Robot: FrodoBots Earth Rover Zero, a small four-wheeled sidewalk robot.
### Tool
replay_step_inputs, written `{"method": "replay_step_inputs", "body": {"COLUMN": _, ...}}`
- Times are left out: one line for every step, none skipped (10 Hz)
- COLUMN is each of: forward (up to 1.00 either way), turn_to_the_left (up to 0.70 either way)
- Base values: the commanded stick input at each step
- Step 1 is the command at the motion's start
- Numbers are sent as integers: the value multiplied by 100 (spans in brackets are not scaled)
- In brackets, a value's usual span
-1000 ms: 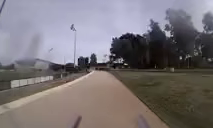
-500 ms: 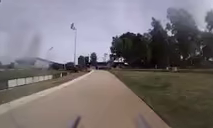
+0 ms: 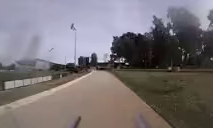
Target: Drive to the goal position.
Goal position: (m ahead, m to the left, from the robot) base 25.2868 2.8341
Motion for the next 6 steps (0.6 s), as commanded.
{"method": "replay_step_inputs", "body": {"forward": 100, "turn_to_the_left": 0}}
{"method": "replay_step_inputs", "body": {"forward": 100, "turn_to_the_left": 0}}
{"method": "replay_step_inputs", "body": {"forward": 100, "turn_to_the_left": 0}}
{"method": "replay_step_inputs", "body": {"forward": 100, "turn_to_the_left": 0}}
{"method": "replay_step_inputs", "body": {"forward": 100, "turn_to_the_left": 0}}
{"method": "replay_step_inputs", "body": {"forward": 100, "turn_to_the_left": 0}}
